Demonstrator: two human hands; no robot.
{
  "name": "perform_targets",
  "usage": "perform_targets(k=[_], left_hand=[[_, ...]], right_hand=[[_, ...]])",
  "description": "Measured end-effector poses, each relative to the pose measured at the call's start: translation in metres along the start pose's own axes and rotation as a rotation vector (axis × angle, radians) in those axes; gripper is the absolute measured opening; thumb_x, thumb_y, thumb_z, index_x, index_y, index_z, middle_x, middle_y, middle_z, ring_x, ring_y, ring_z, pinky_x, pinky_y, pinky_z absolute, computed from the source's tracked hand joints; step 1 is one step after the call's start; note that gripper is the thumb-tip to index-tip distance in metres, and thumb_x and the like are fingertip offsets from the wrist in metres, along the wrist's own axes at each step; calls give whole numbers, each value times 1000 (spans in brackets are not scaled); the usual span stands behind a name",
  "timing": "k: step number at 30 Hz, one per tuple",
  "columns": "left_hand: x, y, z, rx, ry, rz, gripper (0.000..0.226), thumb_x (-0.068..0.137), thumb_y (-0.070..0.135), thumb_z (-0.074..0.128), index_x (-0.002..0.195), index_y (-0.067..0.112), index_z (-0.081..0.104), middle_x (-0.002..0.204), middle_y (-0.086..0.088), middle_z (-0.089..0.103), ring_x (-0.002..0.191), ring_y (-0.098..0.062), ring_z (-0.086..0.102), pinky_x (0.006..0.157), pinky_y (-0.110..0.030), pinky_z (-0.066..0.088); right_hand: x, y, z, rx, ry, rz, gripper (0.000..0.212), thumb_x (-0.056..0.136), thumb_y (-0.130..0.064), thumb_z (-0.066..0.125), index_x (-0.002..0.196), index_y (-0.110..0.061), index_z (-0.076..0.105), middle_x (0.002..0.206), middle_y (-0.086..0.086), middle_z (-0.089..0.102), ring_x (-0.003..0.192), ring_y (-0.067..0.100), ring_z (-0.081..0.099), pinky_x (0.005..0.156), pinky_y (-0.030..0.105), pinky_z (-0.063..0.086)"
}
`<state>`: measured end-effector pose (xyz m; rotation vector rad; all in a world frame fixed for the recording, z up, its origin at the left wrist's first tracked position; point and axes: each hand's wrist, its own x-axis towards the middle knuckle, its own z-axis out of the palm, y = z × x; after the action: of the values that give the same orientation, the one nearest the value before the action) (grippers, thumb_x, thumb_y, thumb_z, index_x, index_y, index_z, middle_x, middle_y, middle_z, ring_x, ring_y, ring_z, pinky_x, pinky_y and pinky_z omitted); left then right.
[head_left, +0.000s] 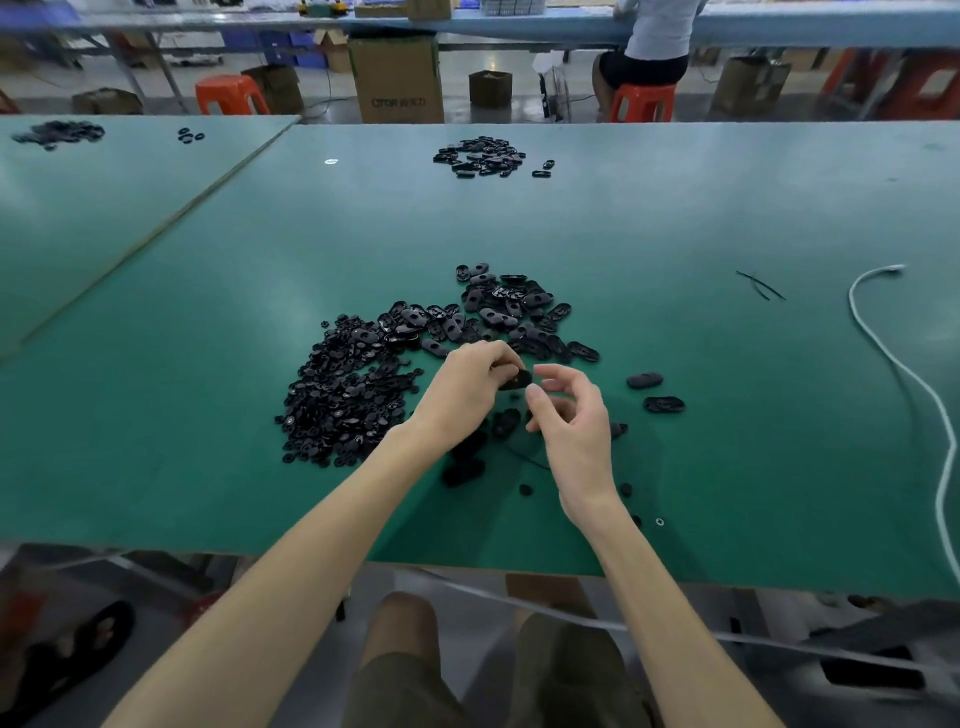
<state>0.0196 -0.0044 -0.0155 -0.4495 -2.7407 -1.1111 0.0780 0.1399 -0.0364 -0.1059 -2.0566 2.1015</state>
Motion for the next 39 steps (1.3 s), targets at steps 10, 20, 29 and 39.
perform_targets(k=[10, 20, 29, 39], left_hand=[[-6, 4, -41, -14, -64, -128, 4, 98, 20, 70, 102, 20, 70, 97, 5, 74, 79, -10, 69, 81, -29, 56], [-15, -24, -57, 306, -67, -289, 5, 96, 10, 70, 97, 15, 68, 100, -3, 61, 93, -23, 64, 87, -41, 54], [-14, -27, -49, 541, -31, -142, 15, 106, 20, 55, 110, 10, 66, 104, -6, 57, 87, -23, 49, 89, -36, 40], [-18, 0, -42, -279, 79, -335, 10, 99, 14, 62, 95, 8, 69, 79, 8, 78, 59, -4, 68, 53, -10, 43]], right_hand=[[0, 2, 0, -16, -13, -17, 13, 100, -7, 67, 106, -17, 74, 93, 0, 77, 76, 7, 69, 68, 19, 53], [0, 0, 2, 65, -117, 7, 21, 100, 0, 65, 107, -16, 78, 94, 2, 80, 77, 10, 73, 69, 19, 54], [-1, -1, 3, 62, -100, 1, 22, 100, -1, 65, 106, -18, 77, 92, 2, 80, 76, 10, 73, 69, 18, 55], [0, 0, 3, 86, -92, 13, 23, 99, 0, 66, 113, -15, 75, 108, 4, 78, 93, 16, 78, 75, 23, 59]])
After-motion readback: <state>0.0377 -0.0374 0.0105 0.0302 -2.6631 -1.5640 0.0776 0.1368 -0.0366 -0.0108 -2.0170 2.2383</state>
